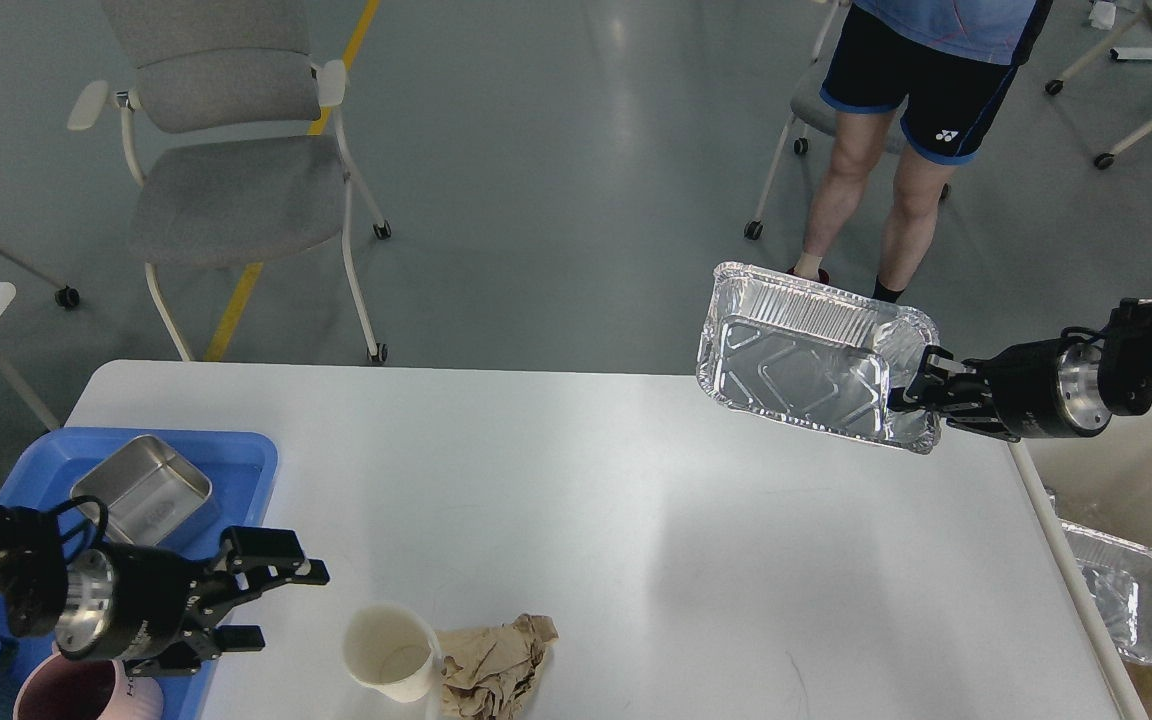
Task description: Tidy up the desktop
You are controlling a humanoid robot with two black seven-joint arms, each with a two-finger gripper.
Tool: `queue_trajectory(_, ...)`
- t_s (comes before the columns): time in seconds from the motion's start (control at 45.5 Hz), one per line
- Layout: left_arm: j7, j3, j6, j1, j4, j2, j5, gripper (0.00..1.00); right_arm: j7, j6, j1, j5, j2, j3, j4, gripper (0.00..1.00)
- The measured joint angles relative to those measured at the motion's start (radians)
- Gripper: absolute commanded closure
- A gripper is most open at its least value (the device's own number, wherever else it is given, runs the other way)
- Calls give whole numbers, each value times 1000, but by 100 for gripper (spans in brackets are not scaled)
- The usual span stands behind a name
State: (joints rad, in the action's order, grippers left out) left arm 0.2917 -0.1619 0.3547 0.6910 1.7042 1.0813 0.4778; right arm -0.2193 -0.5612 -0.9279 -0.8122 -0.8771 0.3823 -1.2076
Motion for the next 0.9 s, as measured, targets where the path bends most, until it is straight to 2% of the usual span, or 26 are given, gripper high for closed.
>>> queue_trajectory(0.22, 4, 93, -48, 7, -38, -107, 76, 9, 0, 0, 19, 1, -6, 17, -1, 100)
queue_trajectory(0.373, 4, 118, -96, 8, -83, -142, 82, 21, 0, 0, 25, 0, -5, 18, 1, 100)
queue_trajectory(0.439, 3, 128, -135, 8, -105, -169, 82, 32, 0, 0, 27, 0, -3, 18, 1, 100)
queue_trajectory(0.527, 2, 142, -175, 6, -128, -216, 87, 53, 0, 1, 27, -1, -1, 18, 2, 100)
queue_trajectory(0.549, 2, 145, -185, 4, -131, -236, 91, 64, 0, 2, 27, -1, -1, 18, 2, 100)
queue_trajectory(0.571, 2, 147, -189, 3, -133, -246, 94, 69, 0, 2, 27, -1, -1, 18, 2, 100)
queue_trajectory(0.725, 20, 155, -199, -2, -136, -280, 101, 97, 0, 2, 26, -1, -4, 18, 2, 100)
queue_trajectory(0.9, 63, 159, -195, -5, -135, -279, 107, 100, 0, 2, 27, -1, -5, 18, 2, 100)
